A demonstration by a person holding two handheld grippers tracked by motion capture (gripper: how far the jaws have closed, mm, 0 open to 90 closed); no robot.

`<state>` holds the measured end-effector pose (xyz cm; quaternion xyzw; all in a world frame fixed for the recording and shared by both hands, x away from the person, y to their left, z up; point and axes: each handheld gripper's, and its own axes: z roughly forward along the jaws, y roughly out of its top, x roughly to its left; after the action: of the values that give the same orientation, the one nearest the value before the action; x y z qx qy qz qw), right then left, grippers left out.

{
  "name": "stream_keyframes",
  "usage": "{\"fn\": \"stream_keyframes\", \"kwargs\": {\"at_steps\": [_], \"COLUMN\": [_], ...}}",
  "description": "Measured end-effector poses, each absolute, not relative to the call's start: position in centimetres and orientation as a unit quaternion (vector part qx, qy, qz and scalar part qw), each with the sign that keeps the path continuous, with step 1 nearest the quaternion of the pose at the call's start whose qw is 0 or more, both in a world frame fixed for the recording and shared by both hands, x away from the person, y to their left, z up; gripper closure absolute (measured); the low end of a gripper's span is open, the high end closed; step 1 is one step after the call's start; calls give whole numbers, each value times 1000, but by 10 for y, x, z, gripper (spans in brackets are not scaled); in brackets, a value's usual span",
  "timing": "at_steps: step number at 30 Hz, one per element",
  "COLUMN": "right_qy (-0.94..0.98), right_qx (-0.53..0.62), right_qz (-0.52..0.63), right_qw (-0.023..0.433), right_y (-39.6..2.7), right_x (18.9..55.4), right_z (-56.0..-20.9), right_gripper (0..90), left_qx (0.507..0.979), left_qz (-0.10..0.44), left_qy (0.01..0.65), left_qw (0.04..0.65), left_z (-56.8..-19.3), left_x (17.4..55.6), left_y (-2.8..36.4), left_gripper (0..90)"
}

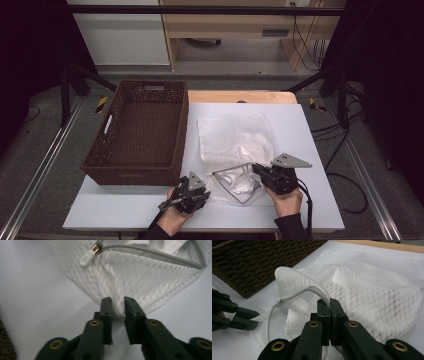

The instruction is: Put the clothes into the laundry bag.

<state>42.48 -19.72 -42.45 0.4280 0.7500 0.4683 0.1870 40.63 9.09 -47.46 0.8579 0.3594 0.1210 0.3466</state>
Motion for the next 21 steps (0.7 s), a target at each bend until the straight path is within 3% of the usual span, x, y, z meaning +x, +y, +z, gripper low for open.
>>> {"fn": "stream_keyframes", "kwargs": {"at_steps": [2, 5, 8, 10, 14, 17, 21], "right_qy": [751, 753, 752, 751, 751, 748, 747], "right_qx": [430, 430, 430, 431, 427, 420, 409], "right_qz": [465, 463, 464, 466, 468, 476, 486], "right_qw": [187, 184, 184, 184, 187, 196, 194], "right_y": [-196, -195, -195, -195, -195, -197, -202], "right_x": [424, 424, 424, 422, 414, 405, 389], "right_z": [-425, -427, -427, -426, -419, -412, -406], "right_gripper": [877, 857, 747, 628, 505, 465, 475], "left_qx": [859, 858, 854, 856, 856, 856, 856], "left_qz": [113, 118, 121, 124, 124, 126, 125], "left_qy": [356, 352, 352, 349, 346, 344, 340], "left_qw": [350, 354, 363, 362, 363, 364, 369], "left_z": [-475, -476, -478, -479, -479, -479, -480], "left_x": [404, 403, 401, 401, 401, 400, 400], "left_y": [93, 94, 95, 94, 95, 95, 96], "left_gripper": [844, 863, 867, 867, 867, 866, 865]}}
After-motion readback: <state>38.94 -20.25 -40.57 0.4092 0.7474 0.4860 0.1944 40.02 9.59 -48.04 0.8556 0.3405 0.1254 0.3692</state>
